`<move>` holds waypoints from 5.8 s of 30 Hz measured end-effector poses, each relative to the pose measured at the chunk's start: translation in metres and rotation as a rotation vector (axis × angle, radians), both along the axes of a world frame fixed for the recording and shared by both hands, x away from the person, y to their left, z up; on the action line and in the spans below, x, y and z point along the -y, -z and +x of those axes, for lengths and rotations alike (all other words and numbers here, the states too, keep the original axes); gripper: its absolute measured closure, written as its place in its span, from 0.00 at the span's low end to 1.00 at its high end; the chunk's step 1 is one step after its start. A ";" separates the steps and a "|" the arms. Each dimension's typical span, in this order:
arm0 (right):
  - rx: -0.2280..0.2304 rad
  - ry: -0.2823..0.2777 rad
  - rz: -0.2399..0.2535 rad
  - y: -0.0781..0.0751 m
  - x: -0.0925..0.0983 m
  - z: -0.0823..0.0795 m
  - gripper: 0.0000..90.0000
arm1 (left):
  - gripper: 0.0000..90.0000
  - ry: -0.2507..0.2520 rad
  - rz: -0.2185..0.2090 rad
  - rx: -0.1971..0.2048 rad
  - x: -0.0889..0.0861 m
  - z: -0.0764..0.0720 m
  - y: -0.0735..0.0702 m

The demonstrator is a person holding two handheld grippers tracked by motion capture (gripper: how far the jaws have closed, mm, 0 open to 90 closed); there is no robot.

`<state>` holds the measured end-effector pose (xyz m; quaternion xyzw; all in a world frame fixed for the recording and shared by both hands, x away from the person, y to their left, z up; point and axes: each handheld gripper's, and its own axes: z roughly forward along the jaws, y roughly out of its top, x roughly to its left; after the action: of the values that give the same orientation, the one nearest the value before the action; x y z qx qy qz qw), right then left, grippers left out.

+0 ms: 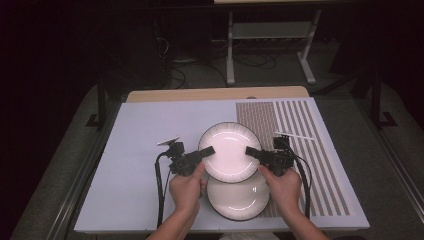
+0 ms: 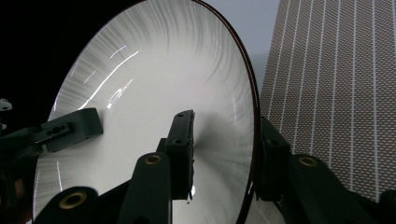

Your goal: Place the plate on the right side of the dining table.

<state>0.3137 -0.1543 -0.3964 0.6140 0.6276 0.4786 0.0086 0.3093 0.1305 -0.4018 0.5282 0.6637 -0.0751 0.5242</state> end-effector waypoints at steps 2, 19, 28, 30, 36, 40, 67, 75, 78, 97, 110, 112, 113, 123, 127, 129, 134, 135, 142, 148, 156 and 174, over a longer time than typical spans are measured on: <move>-0.001 0.001 -0.002 0.000 0.001 0.001 0.71 | 0.79 0.001 -0.001 -0.002 0.001 0.001 0.001; -0.003 0.056 0.006 -0.003 0.019 0.011 0.73 | 0.79 0.007 -0.014 -0.012 0.022 0.017 0.001; -0.011 0.079 0.017 -0.003 0.030 0.016 0.73 | 0.79 0.022 0.001 -0.014 0.033 0.029 -0.002; -0.013 0.081 0.016 -0.002 0.031 0.016 0.73 | 0.79 0.024 -0.003 -0.015 0.034 0.030 -0.001; -0.012 0.113 0.029 -0.003 0.041 0.017 0.74 | 0.79 0.037 0.003 -0.013 0.043 0.036 -0.003; -0.009 0.133 0.034 -0.003 0.049 0.017 0.74 | 0.79 0.049 0.000 -0.013 0.051 0.040 -0.003; -0.023 0.250 0.034 0.003 0.088 0.007 0.75 | 0.78 0.143 0.001 -0.023 0.098 0.059 0.005; -0.026 0.274 0.033 0.006 0.098 0.008 0.75 | 0.78 0.167 0.004 -0.027 0.109 0.065 0.009; -0.034 0.284 0.031 0.007 0.102 0.007 0.75 | 0.78 0.176 0.002 -0.026 0.114 0.066 0.012; -0.050 0.350 0.009 0.020 0.132 0.008 0.74 | 0.75 0.254 0.053 -0.042 0.152 0.090 0.024; -0.082 0.388 -0.004 0.031 0.152 0.014 0.74 | 0.71 0.318 0.119 -0.058 0.180 0.108 0.032; -0.078 0.390 -0.014 0.033 0.155 0.015 0.74 | 0.71 0.323 0.125 -0.060 0.184 0.111 0.033; -0.081 0.397 -0.018 0.035 0.157 0.016 0.73 | 0.71 0.325 0.127 -0.061 0.186 0.111 0.034; -0.106 0.419 -0.025 0.042 0.163 0.018 0.73 | 0.68 0.361 0.192 -0.050 0.199 0.118 0.039; -0.123 0.414 -0.035 0.045 0.164 0.019 0.72 | 0.67 0.364 0.219 -0.056 0.202 0.119 0.039; -0.130 0.415 -0.043 0.047 0.164 0.020 0.72 | 0.67 0.370 0.239 -0.049 0.204 0.120 0.039; -0.135 0.416 -0.056 0.049 0.165 0.022 0.71 | 0.66 0.377 0.264 -0.042 0.207 0.120 0.039; -0.134 0.414 -0.059 0.049 0.165 0.022 0.71 | 0.66 0.377 0.265 -0.043 0.207 0.120 0.039; -0.125 0.400 -0.088 0.048 0.162 0.022 0.70 | 0.64 0.383 0.293 -0.028 0.208 0.122 0.039; -0.131 0.404 -0.083 0.049 0.163 0.022 0.67 | 0.62 0.405 0.341 -0.008 0.213 0.121 0.037; -0.121 0.385 -0.124 0.050 0.161 0.024 0.64 | 0.57 0.400 0.348 -0.019 0.212 0.123 0.037; -0.077 0.357 -0.189 0.048 0.160 0.027 0.58 | 0.47 0.374 0.351 -0.013 0.210 0.126 0.036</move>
<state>0.3407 -0.3140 -0.4447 0.7298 0.5510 0.3844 0.1268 0.4357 -0.0798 -0.4383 0.7241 0.5607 -0.0578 0.3975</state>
